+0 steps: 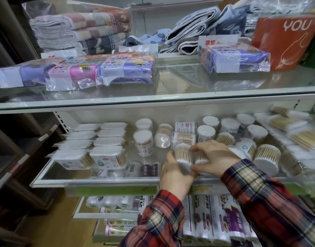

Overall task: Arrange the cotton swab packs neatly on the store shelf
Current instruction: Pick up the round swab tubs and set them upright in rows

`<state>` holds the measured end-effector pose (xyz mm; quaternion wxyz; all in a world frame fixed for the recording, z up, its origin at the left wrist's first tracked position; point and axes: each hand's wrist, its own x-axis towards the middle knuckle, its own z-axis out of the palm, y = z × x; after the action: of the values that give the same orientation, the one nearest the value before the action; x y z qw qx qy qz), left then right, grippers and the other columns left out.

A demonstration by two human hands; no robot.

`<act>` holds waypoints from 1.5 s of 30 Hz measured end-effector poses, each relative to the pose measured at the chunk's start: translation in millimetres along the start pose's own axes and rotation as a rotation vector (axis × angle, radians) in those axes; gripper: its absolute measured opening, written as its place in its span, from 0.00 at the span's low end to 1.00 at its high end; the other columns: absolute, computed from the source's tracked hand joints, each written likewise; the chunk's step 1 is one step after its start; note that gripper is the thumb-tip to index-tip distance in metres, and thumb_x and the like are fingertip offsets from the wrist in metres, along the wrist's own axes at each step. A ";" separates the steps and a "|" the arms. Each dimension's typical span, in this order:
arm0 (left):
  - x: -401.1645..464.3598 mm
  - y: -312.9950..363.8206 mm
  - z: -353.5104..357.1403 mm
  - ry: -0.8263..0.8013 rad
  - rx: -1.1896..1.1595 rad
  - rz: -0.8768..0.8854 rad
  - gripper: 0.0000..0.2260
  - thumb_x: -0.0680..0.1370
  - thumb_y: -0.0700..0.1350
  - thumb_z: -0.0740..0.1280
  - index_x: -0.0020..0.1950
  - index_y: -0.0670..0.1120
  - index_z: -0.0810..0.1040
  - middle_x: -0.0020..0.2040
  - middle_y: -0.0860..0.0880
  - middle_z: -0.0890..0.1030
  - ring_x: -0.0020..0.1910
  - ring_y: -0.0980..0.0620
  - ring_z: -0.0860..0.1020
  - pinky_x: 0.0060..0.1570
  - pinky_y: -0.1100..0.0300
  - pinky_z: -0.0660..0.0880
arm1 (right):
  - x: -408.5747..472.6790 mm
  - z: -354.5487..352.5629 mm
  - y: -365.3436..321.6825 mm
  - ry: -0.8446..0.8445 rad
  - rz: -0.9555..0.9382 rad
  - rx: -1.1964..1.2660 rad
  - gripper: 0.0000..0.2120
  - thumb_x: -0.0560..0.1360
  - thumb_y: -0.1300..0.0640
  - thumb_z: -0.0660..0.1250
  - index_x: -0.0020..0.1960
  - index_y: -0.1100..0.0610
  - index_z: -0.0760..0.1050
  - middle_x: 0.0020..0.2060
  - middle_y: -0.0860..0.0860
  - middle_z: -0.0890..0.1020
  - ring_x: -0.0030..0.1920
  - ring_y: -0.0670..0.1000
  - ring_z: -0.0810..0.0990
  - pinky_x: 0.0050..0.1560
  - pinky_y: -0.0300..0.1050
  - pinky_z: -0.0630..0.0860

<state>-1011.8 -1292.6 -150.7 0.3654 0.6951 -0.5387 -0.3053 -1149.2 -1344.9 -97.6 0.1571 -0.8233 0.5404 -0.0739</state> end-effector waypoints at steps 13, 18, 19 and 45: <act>-5.1 16.2 -65.1 0.168 -0.057 0.207 0.31 0.62 0.52 0.78 0.61 0.55 0.69 0.54 0.56 0.79 0.52 0.58 0.78 0.50 0.65 0.76 | -7.3 -9.5 -3.0 0.238 -0.201 0.503 0.21 0.69 0.53 0.73 0.57 0.37 0.72 0.55 0.35 0.78 0.57 0.34 0.75 0.57 0.32 0.69; -3.6 19.5 -71.3 0.154 -0.184 0.194 0.27 0.63 0.50 0.78 0.58 0.54 0.71 0.50 0.58 0.81 0.50 0.61 0.79 0.46 0.67 0.77 | -2.0 1.3 -12.1 0.057 -0.240 0.379 0.36 0.64 0.48 0.74 0.69 0.42 0.65 0.64 0.41 0.73 0.63 0.41 0.73 0.64 0.41 0.70; -1.7 17.9 -71.2 0.140 -0.229 0.180 0.26 0.63 0.50 0.78 0.57 0.54 0.72 0.50 0.57 0.82 0.50 0.60 0.80 0.45 0.65 0.78 | -1.3 2.3 -14.6 0.058 -0.241 0.395 0.37 0.62 0.44 0.73 0.69 0.42 0.65 0.64 0.41 0.74 0.62 0.40 0.73 0.64 0.40 0.70; 6.9 7.6 -85.8 0.006 -0.665 -0.010 0.21 0.68 0.42 0.76 0.60 0.45 0.76 0.51 0.45 0.83 0.44 0.55 0.83 0.39 0.68 0.77 | 1.5 5.2 -22.6 0.225 -0.182 0.478 0.32 0.62 0.45 0.77 0.61 0.33 0.69 0.58 0.34 0.74 0.59 0.36 0.71 0.63 0.45 0.70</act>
<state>-944.0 -1285.2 -97.6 0.5722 0.5414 -0.4050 -0.4642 -1127.4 -1337.1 -94.9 0.2785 -0.7945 0.4457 -0.3042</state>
